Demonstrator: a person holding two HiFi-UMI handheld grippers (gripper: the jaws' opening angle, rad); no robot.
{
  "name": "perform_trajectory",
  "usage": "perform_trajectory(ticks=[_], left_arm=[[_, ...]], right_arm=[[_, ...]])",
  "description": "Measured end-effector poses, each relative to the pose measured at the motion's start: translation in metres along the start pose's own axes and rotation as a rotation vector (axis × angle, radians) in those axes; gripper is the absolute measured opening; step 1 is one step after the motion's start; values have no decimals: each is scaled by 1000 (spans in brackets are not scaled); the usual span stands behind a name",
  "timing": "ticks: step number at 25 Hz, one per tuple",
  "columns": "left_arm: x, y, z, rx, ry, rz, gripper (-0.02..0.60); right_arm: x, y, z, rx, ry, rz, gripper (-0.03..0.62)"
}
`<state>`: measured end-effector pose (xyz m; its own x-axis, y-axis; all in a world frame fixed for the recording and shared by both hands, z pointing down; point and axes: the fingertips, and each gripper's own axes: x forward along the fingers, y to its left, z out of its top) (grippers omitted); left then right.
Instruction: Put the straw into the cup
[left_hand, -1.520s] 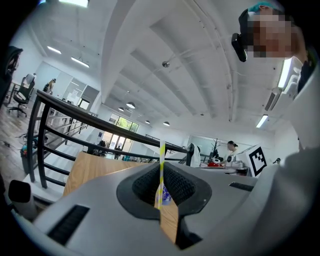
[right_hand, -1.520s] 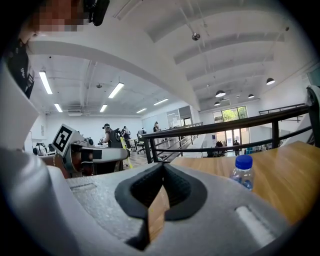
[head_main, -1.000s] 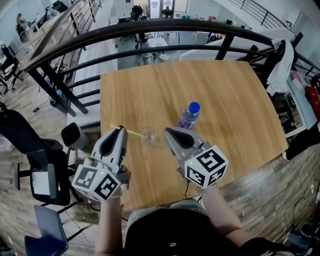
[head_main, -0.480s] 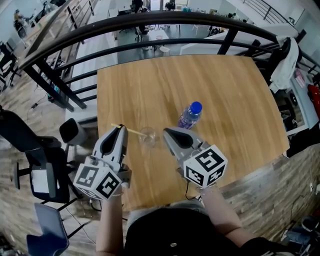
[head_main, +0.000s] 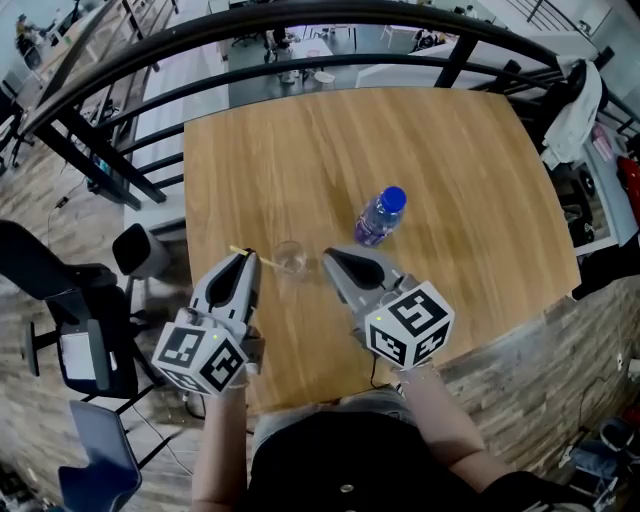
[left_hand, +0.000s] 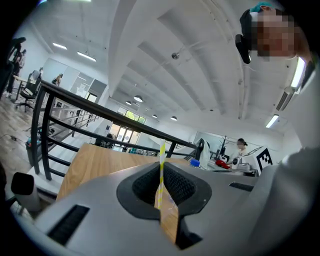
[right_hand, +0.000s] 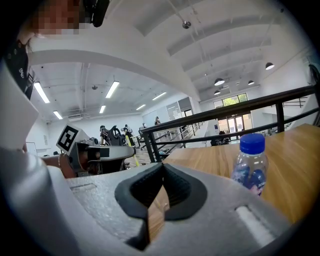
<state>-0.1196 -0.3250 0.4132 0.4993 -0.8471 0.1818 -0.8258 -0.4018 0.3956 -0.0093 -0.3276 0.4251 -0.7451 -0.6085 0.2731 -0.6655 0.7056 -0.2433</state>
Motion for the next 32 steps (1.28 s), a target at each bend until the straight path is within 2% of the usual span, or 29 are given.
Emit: perform_trajectory(ticks=[13,32], left_arm=[[20,5,-31,6,83,-21,35],[37,8,-63,27,173,3,35]], right_arm=[[6,-10,-24,44,48,-10,-2],[13,-22,-42,71,78,-5,-2]])
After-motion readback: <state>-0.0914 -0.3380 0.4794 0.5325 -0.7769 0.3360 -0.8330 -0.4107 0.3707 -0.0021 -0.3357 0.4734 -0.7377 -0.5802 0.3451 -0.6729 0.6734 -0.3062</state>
